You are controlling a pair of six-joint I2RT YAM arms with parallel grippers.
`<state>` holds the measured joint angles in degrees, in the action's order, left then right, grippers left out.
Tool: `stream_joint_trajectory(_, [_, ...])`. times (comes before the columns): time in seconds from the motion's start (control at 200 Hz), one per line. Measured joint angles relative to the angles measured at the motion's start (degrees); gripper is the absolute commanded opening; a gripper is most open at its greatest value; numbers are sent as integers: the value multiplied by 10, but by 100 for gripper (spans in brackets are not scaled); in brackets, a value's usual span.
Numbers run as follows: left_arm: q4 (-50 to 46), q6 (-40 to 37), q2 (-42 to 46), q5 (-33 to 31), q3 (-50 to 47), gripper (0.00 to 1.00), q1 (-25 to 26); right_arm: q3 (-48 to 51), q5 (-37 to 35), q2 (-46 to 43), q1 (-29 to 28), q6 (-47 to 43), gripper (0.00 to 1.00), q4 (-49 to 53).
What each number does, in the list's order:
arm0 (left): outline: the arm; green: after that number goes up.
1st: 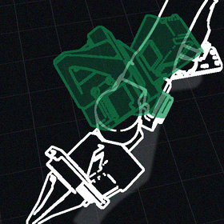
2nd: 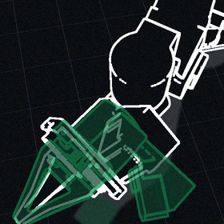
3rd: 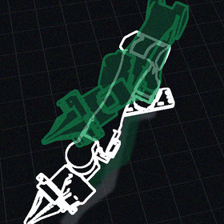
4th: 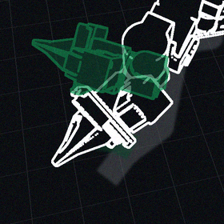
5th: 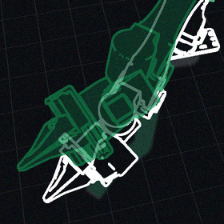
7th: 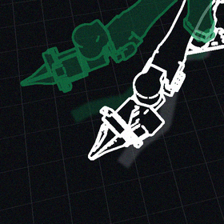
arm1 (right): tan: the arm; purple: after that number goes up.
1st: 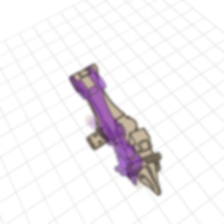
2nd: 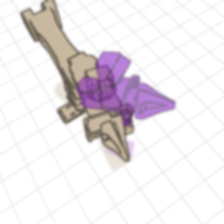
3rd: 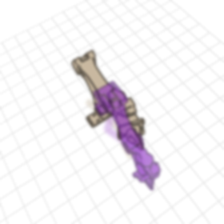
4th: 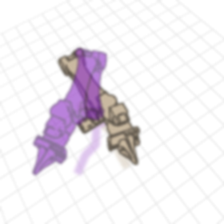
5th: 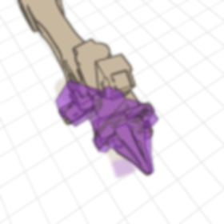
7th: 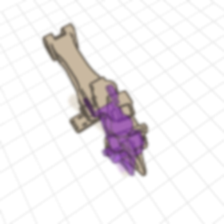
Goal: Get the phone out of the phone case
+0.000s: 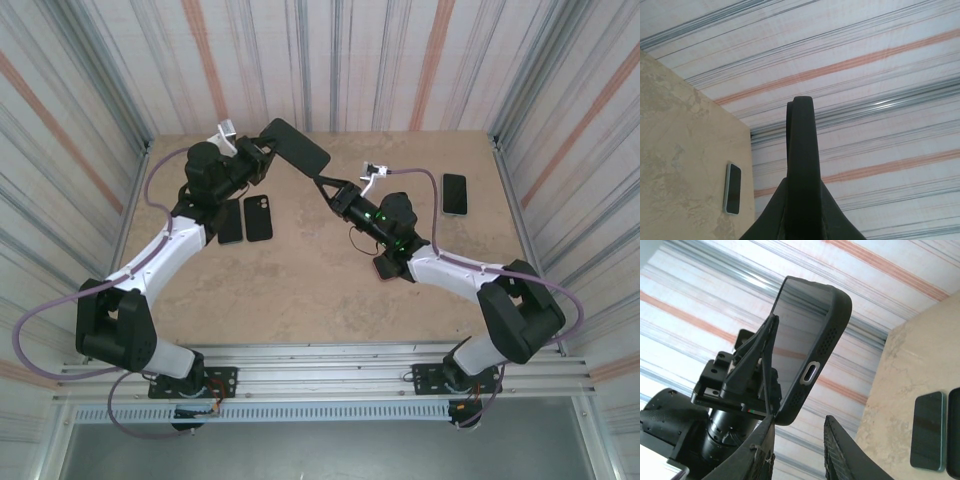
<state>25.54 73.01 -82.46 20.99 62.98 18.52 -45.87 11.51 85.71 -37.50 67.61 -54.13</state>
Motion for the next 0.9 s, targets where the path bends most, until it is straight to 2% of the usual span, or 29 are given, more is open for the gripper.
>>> stream_joint_trajectory(0.316, [17,21,-2,-11,-2,4,1,-28,5,34,0,17,22,-47])
stream_joint_trajectory(0.396, [20,24,-2,-12,-4,4,2,-31,8,40,0,26,16,-55])
stream_joint_trajectory(0.661, [35,49,-2,-20,-12,3,2,-33,19,49,2,42,7,-76])
stream_joint_trajectory(0.897, [35,85,-3,-26,-19,0,2,-39,36,46,10,28,5,-59])
